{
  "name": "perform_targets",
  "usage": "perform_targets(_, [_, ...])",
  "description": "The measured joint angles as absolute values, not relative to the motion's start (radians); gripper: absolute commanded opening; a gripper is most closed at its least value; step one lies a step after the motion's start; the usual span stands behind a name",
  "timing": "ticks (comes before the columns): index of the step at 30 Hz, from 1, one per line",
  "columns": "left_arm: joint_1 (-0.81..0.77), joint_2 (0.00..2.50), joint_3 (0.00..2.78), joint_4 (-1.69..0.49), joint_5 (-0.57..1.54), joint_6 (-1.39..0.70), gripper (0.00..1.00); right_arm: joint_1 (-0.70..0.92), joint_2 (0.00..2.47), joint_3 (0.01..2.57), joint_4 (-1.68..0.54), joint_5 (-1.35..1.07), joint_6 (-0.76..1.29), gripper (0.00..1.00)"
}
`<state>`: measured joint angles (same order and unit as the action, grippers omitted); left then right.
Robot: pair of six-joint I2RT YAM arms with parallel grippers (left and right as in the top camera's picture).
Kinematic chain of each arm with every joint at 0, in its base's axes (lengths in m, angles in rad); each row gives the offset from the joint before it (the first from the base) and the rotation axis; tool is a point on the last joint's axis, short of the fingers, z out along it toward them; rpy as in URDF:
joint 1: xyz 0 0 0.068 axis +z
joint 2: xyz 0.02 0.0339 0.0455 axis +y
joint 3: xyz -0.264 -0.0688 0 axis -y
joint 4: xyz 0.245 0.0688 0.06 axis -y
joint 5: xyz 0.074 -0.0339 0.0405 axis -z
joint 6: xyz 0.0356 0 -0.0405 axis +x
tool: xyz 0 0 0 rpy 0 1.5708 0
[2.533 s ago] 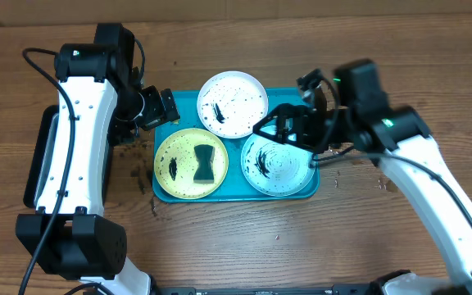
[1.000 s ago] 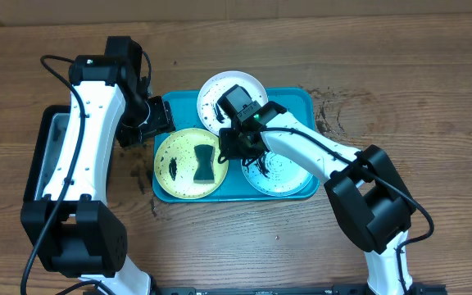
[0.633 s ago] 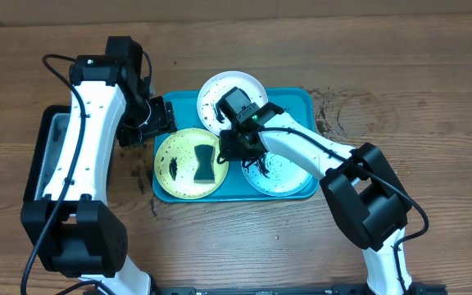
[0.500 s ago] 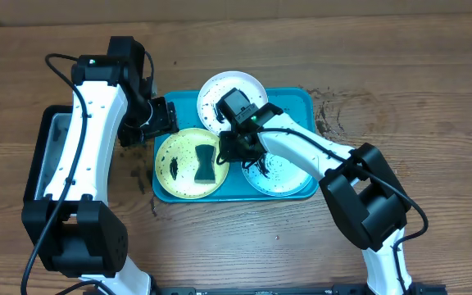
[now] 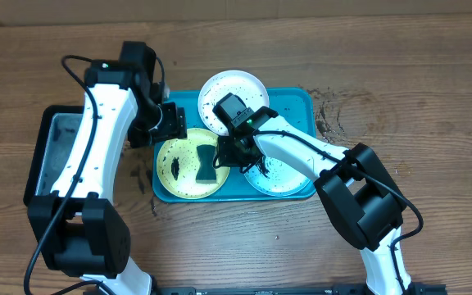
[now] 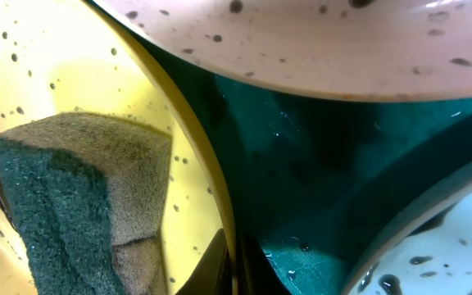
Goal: Clean dirty plates on tray and stack at the side
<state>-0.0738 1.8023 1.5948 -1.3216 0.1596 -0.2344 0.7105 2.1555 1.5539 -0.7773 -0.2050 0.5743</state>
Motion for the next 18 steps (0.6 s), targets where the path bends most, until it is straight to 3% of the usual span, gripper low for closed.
perform_targets(6, [-0.076, 1.803, 1.453, -1.188, 0.269, -0.16, 0.75, 0.709, 2.156, 1.554, -0.774, -0.213, 0.573, 0.04])
perform_targets(11, [-0.077, 1.803, 1.369, -1.065, 0.337, -0.134, 0.66, 0.709, 2.156, 1.554, -0.759, -0.238, 0.564, 0.04])
perform_targets(18, [-0.077, 1.803, 1.237, -0.916, 0.365, -0.148, 0.64, 0.709, 2.16, 1.554, -0.759, -0.255, 0.558, 0.04])
